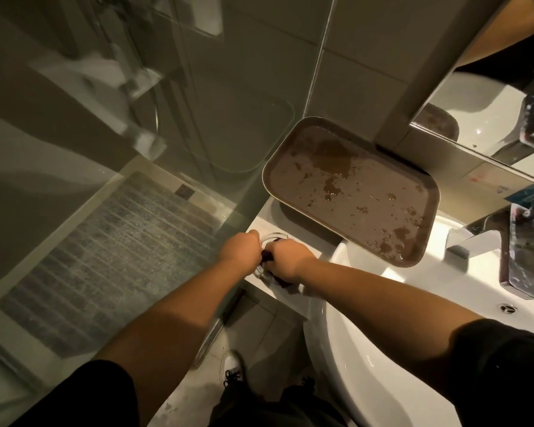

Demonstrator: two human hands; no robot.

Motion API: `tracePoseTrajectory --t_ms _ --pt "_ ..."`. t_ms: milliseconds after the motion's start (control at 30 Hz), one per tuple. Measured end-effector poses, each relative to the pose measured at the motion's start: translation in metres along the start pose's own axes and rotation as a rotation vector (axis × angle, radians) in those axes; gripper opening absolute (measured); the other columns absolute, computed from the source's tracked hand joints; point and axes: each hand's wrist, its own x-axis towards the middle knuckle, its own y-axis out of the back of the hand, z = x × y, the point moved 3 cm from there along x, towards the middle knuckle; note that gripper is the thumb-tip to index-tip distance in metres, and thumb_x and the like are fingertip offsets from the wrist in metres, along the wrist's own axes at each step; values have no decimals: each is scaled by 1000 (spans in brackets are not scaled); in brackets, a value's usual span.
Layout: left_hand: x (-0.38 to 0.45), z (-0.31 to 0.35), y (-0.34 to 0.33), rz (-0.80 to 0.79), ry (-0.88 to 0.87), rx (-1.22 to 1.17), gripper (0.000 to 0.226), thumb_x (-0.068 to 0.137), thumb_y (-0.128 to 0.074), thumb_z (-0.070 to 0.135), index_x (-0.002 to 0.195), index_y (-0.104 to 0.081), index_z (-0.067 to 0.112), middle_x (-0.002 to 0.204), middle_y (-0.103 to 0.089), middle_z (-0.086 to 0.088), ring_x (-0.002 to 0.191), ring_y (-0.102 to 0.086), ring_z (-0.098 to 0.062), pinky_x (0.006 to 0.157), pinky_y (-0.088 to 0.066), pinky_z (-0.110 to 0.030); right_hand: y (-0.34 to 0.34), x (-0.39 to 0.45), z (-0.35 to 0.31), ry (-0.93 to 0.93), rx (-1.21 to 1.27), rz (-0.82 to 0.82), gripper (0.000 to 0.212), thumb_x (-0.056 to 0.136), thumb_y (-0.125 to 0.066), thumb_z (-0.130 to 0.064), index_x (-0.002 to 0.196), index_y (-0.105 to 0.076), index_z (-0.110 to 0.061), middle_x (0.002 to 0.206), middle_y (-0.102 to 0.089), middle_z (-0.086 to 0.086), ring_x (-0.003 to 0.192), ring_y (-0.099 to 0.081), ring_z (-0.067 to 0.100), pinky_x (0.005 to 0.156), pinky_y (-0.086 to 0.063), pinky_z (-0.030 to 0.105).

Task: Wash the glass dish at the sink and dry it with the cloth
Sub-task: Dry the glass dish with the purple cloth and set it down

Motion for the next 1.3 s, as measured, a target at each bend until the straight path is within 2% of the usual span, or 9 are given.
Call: tracePoseTrajectory --t_ms 100,200,400,633,800,900,1000,1167,1300 --pt "7 -1 3 -31 -12 -47 33 103 -38 30 114 -56 5 114 -64 -19 102 -61 -37 72 -43 -36 17 -4 7 155 -161 -179 33 92 -60 -25 125 -60 -17 120 -62 12 107 -59 31 87 -45 35" --pt "20 4 9 -50 -149 1 33 104 -34 32 109 -55 7 110 -65 -19 96 -60 -36 71 -43 -38 29 -5 14 277 -342 -300 40 92 -62 -25 131 -56 -18 131 -57 12 115 -55 32 96 -43 36" --pt "25 8 9 -72 -228 -14 29 104 -35 27 108 -50 3 105 -64 -21 91 -59 -38 76 -48 -45 26 -10 14 249 -325 -224 37 94 -60 -25 130 -57 -16 129 -57 12 114 -55 31 97 -44 38" --pt "22 7 10 -66 -218 -66 28 104 -37 27 106 -51 3 104 -65 -22 92 -59 -39 75 -45 -41 10 -7 7 -101 130 83 21 93 -57 -25 111 -64 -17 104 -67 10 91 -63 27 78 -51 36" --pt "18 7 5 -41 -118 -112 27 104 -36 30 104 -49 7 102 -64 -19 80 -54 -30 66 -40 -38 33 -30 20 -204 470 74 25 93 -63 -27 114 -66 -13 106 -68 11 99 -64 28 92 -53 41" --pt "13 9 2 -21 -40 -100 33 104 -34 37 112 -48 8 108 -64 -16 88 -57 -31 69 -42 -37 57 -61 31 -247 672 173 20 90 -66 -24 106 -65 -12 98 -70 11 92 -68 31 85 -58 46" --pt "8 15 0 -25 -22 -64 36 102 -38 39 122 -45 9 115 -63 -15 102 -61 -34 73 -44 -39 67 -94 44 -309 969 133 20 88 -69 -17 105 -64 -7 100 -70 17 91 -70 33 81 -61 43" --pt "0 20 -3 -63 39 23 30 100 -46 19 130 -41 12 115 -62 -13 102 -63 -31 79 -56 -38 42 -132 68 -411 1375 64 13 88 -65 -5 94 -54 -6 95 -64 22 84 -63 31 69 -53 37" --pt "-4 19 -3 -50 43 -10 28 99 -44 10 126 -38 7 111 -64 -15 96 -64 -31 68 -49 -36 24 -156 85 -420 1510 75 24 73 -69 -10 88 -50 -11 89 -59 16 79 -55 29 70 -47 38"
